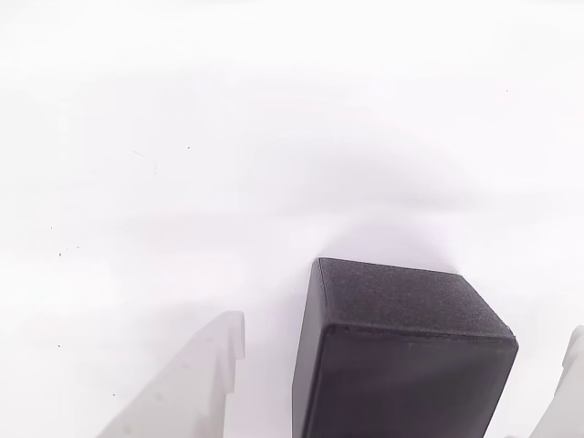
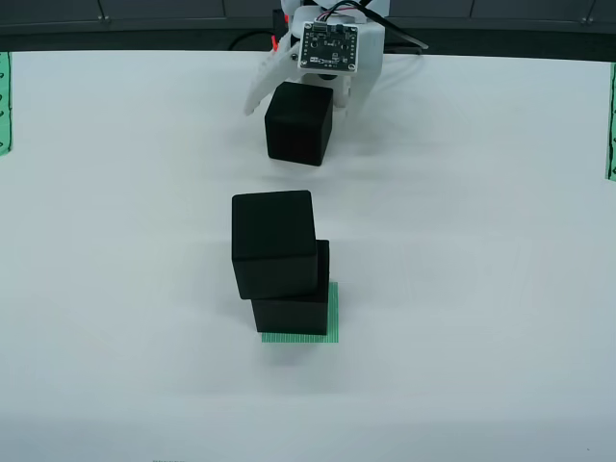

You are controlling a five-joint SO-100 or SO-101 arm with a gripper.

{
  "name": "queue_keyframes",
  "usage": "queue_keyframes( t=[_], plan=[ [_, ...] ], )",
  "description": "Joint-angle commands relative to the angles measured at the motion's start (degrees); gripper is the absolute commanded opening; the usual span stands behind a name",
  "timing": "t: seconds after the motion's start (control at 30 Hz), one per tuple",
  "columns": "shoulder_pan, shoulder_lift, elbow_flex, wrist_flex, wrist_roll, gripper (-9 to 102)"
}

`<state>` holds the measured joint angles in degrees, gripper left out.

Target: Stack 3 Blocks on the chosen place.

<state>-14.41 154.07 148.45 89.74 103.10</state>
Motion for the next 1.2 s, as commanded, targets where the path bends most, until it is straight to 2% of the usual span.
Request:
queue_keyframes(
  t=[0.0, 0.67, 1.17],
  plan=[
    [0.26, 0.62, 0.26, 0.09, 0.18, 45],
    [1.05, 1.58, 5.10, -4.04, -0.18, 45],
    [1.14, 1.49, 5.10, -4.04, -0.26, 32]
  ],
)
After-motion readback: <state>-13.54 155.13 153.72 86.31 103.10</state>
